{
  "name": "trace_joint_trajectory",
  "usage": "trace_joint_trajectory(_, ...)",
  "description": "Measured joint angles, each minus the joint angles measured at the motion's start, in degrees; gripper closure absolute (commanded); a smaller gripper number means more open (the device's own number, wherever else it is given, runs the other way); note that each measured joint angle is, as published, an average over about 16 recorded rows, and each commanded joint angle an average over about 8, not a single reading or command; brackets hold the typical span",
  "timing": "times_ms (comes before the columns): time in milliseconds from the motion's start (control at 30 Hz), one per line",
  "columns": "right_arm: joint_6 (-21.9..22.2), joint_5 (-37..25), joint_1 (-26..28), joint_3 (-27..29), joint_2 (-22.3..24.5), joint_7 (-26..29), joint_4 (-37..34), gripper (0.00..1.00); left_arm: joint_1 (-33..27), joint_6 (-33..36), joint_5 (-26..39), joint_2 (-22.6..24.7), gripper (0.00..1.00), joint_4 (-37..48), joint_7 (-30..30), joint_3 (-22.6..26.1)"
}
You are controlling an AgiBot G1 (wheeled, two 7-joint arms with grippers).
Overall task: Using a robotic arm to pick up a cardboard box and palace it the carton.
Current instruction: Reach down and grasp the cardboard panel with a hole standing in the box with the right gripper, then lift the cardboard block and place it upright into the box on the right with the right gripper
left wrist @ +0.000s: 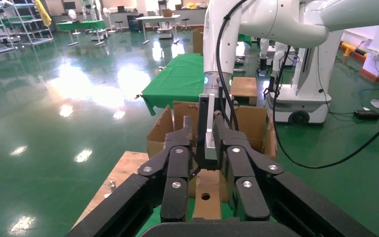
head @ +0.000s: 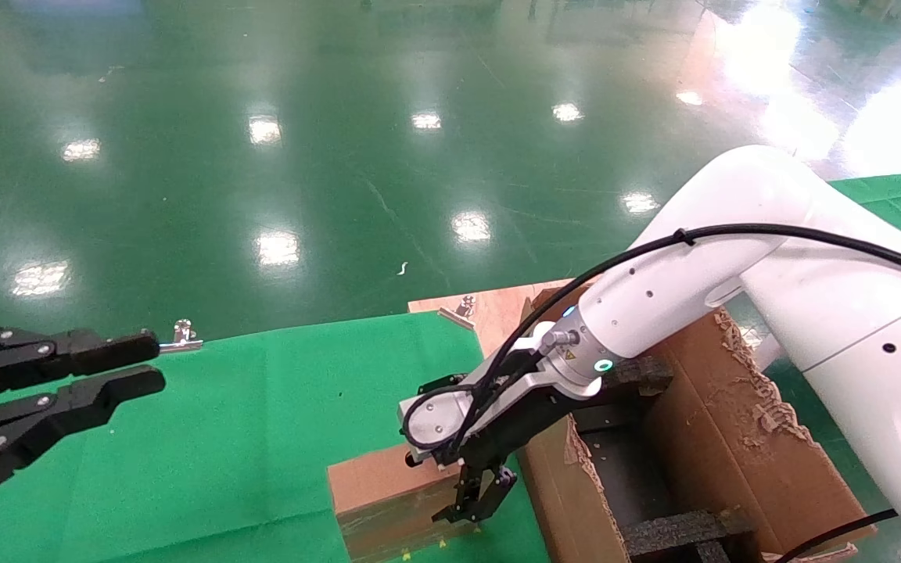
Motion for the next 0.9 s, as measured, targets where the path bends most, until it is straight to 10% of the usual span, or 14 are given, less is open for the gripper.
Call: trace_joint_trajectory(900, 0.02, 0.43, -0.30, 0.53, 0.32, 0.14, 0.30, 1.00, 0.00, 0.00, 0.00, 0.00, 0.00, 0.00, 0.00, 0.00)
